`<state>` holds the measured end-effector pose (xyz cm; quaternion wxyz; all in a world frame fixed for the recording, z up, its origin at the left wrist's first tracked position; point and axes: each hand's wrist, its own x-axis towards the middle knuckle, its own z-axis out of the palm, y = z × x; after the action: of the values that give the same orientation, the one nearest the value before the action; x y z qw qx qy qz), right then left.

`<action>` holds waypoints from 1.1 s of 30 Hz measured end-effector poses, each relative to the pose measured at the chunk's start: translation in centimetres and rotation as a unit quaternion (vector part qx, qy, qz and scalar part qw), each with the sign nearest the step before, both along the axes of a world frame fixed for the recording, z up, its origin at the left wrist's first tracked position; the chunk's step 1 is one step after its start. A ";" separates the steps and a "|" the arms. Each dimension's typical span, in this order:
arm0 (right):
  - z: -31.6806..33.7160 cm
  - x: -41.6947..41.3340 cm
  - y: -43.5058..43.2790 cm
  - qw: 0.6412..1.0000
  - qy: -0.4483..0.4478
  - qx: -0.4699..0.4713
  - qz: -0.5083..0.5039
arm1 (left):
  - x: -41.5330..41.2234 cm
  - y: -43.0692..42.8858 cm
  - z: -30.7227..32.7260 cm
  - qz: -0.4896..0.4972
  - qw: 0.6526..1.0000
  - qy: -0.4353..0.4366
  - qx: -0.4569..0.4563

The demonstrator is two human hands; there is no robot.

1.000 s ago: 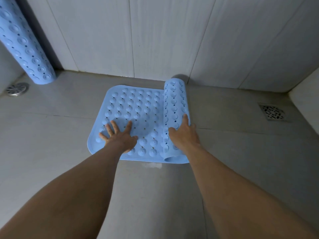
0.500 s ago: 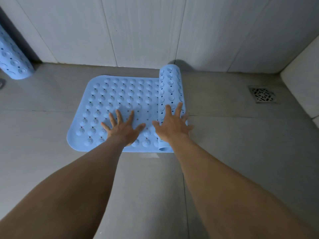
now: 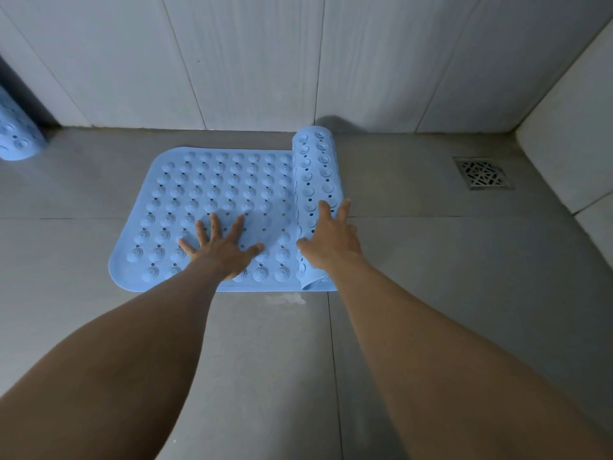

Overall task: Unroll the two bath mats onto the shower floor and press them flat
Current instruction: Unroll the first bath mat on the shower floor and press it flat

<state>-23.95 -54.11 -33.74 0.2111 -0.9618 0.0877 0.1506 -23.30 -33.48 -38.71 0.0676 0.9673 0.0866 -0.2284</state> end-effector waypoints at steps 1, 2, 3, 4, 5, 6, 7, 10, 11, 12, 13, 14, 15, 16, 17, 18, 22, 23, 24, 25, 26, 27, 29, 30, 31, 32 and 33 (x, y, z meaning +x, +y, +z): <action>-0.1 -0.1 -0.1 1.000 0.004 -0.009 -0.004 | 0.1 -0.1 0.1 0.004 1.000 0.002 0.003; -0.2 -0.1 -0.2 1.000 0.005 -0.025 -0.004 | 0.1 -0.4 0.1 0.009 1.000 0.001 0.006; -0.4 -0.2 -0.3 0.999 0.001 -0.044 -0.001 | 0.2 -0.7 0.2 0.014 1.000 -0.003 0.009; -0.5 -0.3 -0.4 0.998 -0.007 -0.058 0.004 | 0.2 -1.2 0.2 0.017 1.000 -0.008 0.011; -0.6 -0.3 -0.6 0.998 -0.015 -0.060 0.007 | 0.3 -1.7 0.1 0.018 1.000 -0.012 0.010; -0.7 -0.2 -0.7 0.998 -0.023 -0.054 0.008 | 0.2 -2.1 0.0 0.017 1.000 -0.018 0.006; -0.7 -0.2 -1.0 0.998 -0.030 -0.045 0.007 | 0.2 -2.5 -0.2 0.013 1.000 -0.024 0.003; -0.7 0.3 -2.4 0.998 -0.036 -0.043 0.009 | 0.1 -3.8 -1.0 -0.025 0.999 -0.038 0.007; -0.8 0.5 -2.8 0.998 -0.037 -0.049 0.011 | 0.1 -4.2 -1.3 -0.027 0.999 -0.043 0.007; -0.9 0.7 -3.3 0.998 -0.038 -0.057 0.011 | 0.2 -4.6 -1.3 -0.022 0.998 -0.050 0.006; -1.0 0.9 -3.7 0.997 -0.037 -0.064 0.006 | 0.3 -4.9 -1.4 -0.020 0.998 -0.058 0.004; -1.0 1.1 -4.2 0.997 -0.032 -0.071 0.000 | 0.4 -5.2 -1.4 -0.026 0.997 -0.066 0.003; -1.0 1.3 -4.7 0.997 -0.021 -0.078 -0.004 | 0.5 -5.6 -1.4 -0.038 0.997 -0.073 0.001; -1.1 1.5 -5.3 0.996 -0.012 -0.086 -0.006 | 0.5 -6.1 -1.4 -0.050 0.996 -0.078 -0.003; -1.1 1.6 -5.9 0.996 -0.009 -0.090 -0.005 | 0.7 -6.8 -1.4 -0.059 0.995 -0.083 -0.008; -1.1 1.7 -6.5 0.996 -0.007 -0.087 -0.005 | 0.8 -7.5 -1.3 -0.066 0.994 -0.085 -0.012; -1.1 1.5 -8.4 0.998 -0.004 -0.057 -0.003 | 1.3 -11.0 -1.6 -0.100 0.992 -0.080 -0.008; -1.2 1.4 -8.7 0.998 -0.003 -0.063 0.002 | 1.4 -11.6 -1.7 -0.104 0.991 -0.082 -0.003; -1.3 1.3 -9.0 0.997 -0.006 -0.076 0.008 | 1.5 -12.0 -1.7 -0.106 0.991 -0.087 0.000; -1.5 1.3 -9.3 0.996 -0.010 -0.091 0.015 | 1.5 -12.5 -1.8 -0.109 0.990 -0.093 0.001; -1.6 1.2 -9.7 0.994 -0.016 -0.103 0.020 | 1.5 -12.8 -1.9 -0.114 0.988 -0.101 -0.001; -1.9 1.2 -10.0 0.994 -0.020 -0.109 0.022 | 1.5 -13.2 -2.0 -0.119 0.987 -0.108 -0.005; -2.2 1.1 -10.9 0.993 -0.027 -0.110 0.016 | 1.6 -13.9 -2.2 -0.130 0.985 -0.112 -0.010; -2.4 1.1 -11.3 0.994 -0.032 -0.108 0.014 | 1.7 -14.3 -2.4 -0.134 0.985 -0.110 -0.007; -2.6 1.0 -11.7 0.993 -0.038 -0.107 0.013 | 1.7 -14.7 -2.6 -0.137 0.984 -0.111 -0.001; -2.9 1.0 -12.1 0.993 -0.044 -0.106 0.012 | 1.7 -14.9 -2.7 -0.137 0.984 -0.114 0.006; -3.1 0.9 -12.4 0.993 -0.047 -0.105 0.010 | 1.7 -15.0 -2.8 -0.134 0.984 -0.118 0.009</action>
<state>-23.04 -66.55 -36.82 0.1117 -0.9855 0.0831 0.0972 -21.63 -48.51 -41.51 0.0372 0.9909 -0.0501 -0.1193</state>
